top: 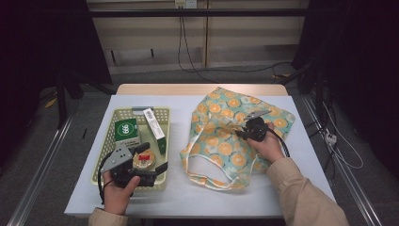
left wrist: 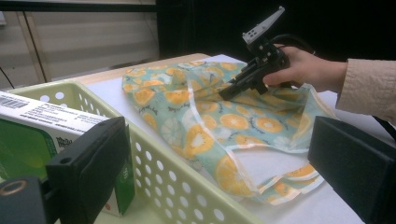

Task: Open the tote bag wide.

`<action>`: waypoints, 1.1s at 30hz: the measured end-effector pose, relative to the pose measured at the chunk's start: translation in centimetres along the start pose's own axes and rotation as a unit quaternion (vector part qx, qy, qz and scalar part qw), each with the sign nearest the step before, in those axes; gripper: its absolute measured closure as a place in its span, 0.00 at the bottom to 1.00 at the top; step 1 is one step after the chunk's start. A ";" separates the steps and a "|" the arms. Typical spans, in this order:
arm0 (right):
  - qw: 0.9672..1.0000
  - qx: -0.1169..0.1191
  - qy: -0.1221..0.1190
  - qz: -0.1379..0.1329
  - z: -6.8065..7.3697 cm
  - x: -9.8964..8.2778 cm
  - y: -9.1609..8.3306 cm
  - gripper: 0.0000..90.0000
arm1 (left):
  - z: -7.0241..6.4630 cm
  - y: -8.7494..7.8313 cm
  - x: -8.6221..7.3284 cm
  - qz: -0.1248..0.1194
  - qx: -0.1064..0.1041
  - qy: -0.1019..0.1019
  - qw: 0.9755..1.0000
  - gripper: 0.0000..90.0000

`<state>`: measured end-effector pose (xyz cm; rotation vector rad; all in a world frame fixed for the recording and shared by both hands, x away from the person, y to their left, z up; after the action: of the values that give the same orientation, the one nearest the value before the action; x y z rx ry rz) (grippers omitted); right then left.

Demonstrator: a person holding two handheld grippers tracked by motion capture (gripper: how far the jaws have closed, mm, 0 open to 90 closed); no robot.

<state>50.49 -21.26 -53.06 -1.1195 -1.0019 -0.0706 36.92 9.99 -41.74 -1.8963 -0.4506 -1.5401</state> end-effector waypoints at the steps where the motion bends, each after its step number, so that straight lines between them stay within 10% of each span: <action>1: 1.000 0.002 0.004 -0.001 0.0 0.0 0.0 0.93 | 0.0 0.0 0.0 0.001 0.001 0.002 1.000 0.06; 21: 0.998 0.053 0.014 -0.024 2.8 3.0 -4.1 0.99 | 0.0 -0.2 0.6 -0.007 0.000 -0.002 1.000 0.06; 33: 0.998 0.039 0.023 -0.048 2.3 6.4 -6.3 0.99 | 0.1 -0.4 1.3 -0.010 -0.002 -0.004 1.000 0.06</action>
<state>49.59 -19.88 -43.92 -0.9948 -1.0092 -0.1336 37.04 10.14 -40.43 -1.9069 -0.4711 -1.5483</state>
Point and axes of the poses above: each handheld gripper's, and its own axes: y roughly forward along the jaws, x roughly out of its top, z roughly to its left, the point moved 10 cm from there along y, roughly forward along the jaws, and after that the axes turned 5 degrees about x, right-handed, at the moved point
